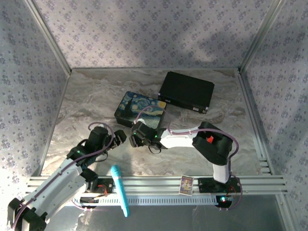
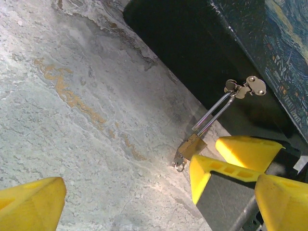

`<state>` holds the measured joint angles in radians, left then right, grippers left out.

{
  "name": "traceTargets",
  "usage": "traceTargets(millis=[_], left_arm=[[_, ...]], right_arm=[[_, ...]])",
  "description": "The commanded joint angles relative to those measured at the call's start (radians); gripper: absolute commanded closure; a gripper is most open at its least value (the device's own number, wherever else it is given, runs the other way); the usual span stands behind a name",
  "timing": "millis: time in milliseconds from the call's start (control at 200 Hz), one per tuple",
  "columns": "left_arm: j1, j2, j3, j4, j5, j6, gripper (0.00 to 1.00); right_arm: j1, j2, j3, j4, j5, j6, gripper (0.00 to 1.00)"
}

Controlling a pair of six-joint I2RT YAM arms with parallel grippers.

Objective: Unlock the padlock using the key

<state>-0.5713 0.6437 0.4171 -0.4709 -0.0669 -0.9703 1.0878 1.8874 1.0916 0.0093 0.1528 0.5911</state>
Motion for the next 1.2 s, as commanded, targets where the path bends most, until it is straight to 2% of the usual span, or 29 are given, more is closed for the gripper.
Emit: traceTargets(millis=[0,185,360,520,635,770,825,945,1029,1194], left_arm=[[0.005,0.012,0.012,0.009,0.004,-0.001,0.0],[0.006,0.014,0.008,0.009,0.001,0.002,0.0],[0.005,0.007,-0.001,0.006,0.001,-0.003,0.0],[0.005,0.005,-0.001,0.005,-0.007,0.008,0.0],[0.004,0.014,0.011,0.014,-0.009,0.053,0.0],[-0.009,0.035,0.071,-0.005,-0.037,0.166,0.0],[-0.025,0.052,0.114,-0.029,-0.071,0.213,0.0],[-0.109,0.12,0.226,-0.066,-0.163,0.341,0.0],[-0.197,0.225,0.325,-0.105,-0.259,0.431,0.0],[-0.317,0.541,0.549,-0.233,-0.374,0.664,0.0]], right_arm=[[-0.006,0.042,0.026,0.024,0.046,0.019,0.42],[-0.018,0.073,0.017,0.082,-0.002,0.018,0.45],[-0.015,0.068,-0.007,0.111,-0.015,0.02,0.56],[-0.014,0.033,-0.066,0.142,-0.016,0.029,0.71],[-0.015,0.009,-0.119,0.198,-0.039,0.063,0.86],[-0.017,-0.042,-0.205,0.276,-0.07,0.102,0.88],[-0.024,-0.062,-0.246,0.308,-0.1,0.121,0.94],[-0.033,-0.115,-0.329,0.354,-0.109,0.154,0.97],[-0.037,-0.164,-0.374,0.332,-0.081,0.164,0.97],[-0.07,-0.229,-0.497,0.404,-0.101,0.207,0.97]])
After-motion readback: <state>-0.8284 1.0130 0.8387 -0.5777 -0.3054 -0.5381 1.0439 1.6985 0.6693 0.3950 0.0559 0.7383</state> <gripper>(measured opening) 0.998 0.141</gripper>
